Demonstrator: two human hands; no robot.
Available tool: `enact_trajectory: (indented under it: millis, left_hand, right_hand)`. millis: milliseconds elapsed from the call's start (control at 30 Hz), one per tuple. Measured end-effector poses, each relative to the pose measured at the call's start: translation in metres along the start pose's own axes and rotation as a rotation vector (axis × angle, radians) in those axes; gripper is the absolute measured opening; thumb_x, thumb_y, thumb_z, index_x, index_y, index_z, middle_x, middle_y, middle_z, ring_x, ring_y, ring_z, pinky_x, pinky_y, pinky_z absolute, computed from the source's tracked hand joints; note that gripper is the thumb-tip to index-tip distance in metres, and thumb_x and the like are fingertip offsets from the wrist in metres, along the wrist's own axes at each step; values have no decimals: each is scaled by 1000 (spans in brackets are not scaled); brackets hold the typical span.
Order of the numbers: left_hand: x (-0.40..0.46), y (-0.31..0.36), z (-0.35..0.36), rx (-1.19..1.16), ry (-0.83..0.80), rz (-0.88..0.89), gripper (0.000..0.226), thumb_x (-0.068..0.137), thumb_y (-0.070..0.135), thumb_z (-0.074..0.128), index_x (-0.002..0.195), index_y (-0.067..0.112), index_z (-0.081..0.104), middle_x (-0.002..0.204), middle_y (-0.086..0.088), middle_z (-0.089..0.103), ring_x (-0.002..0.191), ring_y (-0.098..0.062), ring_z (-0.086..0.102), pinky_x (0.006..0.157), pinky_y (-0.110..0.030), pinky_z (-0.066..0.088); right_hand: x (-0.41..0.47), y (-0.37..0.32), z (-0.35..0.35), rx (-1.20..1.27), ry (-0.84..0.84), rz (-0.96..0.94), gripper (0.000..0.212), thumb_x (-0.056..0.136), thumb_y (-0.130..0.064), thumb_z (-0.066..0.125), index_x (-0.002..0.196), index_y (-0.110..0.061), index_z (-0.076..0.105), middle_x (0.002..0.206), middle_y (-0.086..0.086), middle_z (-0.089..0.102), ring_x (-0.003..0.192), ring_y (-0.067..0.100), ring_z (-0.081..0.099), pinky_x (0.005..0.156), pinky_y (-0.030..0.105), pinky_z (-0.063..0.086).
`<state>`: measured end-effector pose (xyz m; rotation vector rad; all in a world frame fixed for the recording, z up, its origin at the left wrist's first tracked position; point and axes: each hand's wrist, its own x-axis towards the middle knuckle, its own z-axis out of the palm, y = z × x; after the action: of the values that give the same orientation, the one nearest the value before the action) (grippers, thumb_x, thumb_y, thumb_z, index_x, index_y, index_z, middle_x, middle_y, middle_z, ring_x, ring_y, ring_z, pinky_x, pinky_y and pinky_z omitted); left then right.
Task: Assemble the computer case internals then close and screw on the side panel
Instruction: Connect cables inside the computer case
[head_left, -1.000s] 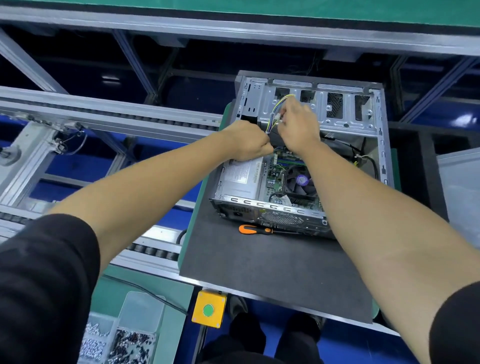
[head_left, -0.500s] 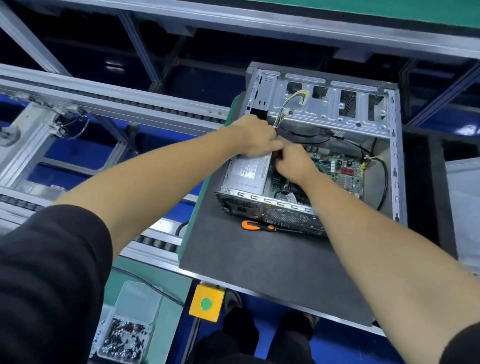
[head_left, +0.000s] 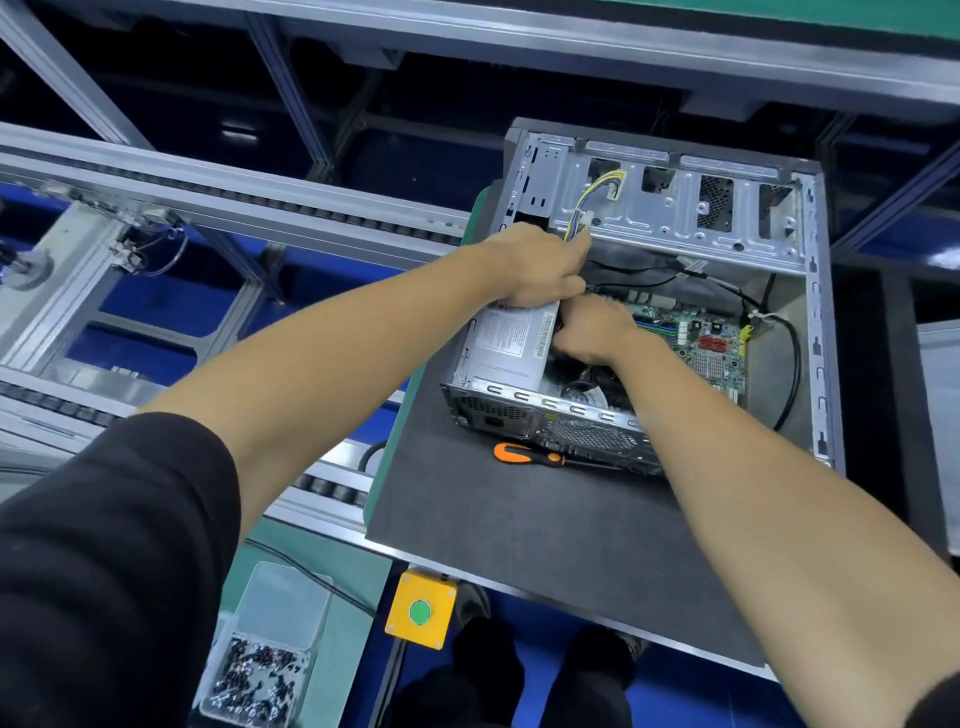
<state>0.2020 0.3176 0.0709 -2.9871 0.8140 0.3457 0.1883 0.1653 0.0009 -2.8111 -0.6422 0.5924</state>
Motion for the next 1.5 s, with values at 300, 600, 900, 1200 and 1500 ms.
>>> enact_trajectory:
  millis: [300, 600, 900, 1200, 1500]
  left_hand:
    - [-7, 14, -2, -3, 48, -68, 15, 101, 34, 35, 99, 21, 43, 67, 6, 43, 69, -27, 47, 66, -37, 29]
    - [-28, 13, 1, -146, 124, -136, 25, 98, 43, 36, 100, 22, 50, 65, 4, 54, 75, -28, 58, 64, -38, 32]
    - [-143, 12, 48, -304, 305, 132, 67, 85, 84, 49, 143, 50, 39, 170, -9, -1, 156, -22, -13, 124, -57, 0]
    - [-184, 19, 97, -778, 435, 10, 72, 89, 53, 73, 152, 37, 41, 170, 4, -1, 157, -17, 10, 121, -41, 33]
    - [-178, 9, 99, -483, 479, 106, 73, 94, 50, 66, 154, 17, 39, 164, 2, 29, 156, -33, 10, 126, -46, 20]
  right_hand:
    - [-4, -6, 1, -32, -3, 37, 20, 91, -32, 58, 96, -12, 59, 112, 19, 68, 105, 36, 62, 85, 38, 39]
    - [-5, -8, 7, 17, -30, 55, 21, 93, -31, 50, 103, -16, 61, 115, 13, 67, 102, 32, 60, 75, 36, 35]
    - [-4, -7, 12, 42, 36, 32, 35, 93, -28, 46, 123, -25, 65, 131, 13, 67, 121, 34, 60, 82, 38, 36]
    - [-18, -26, -7, 736, 120, -59, 39, 87, -26, 38, 95, -20, 76, 97, -5, 70, 93, 16, 60, 83, 26, 44]
    - [-14, -39, -4, 1169, -31, -146, 33, 58, -37, 61, 82, -16, 51, 79, -2, 52, 74, 16, 51, 67, 32, 38]
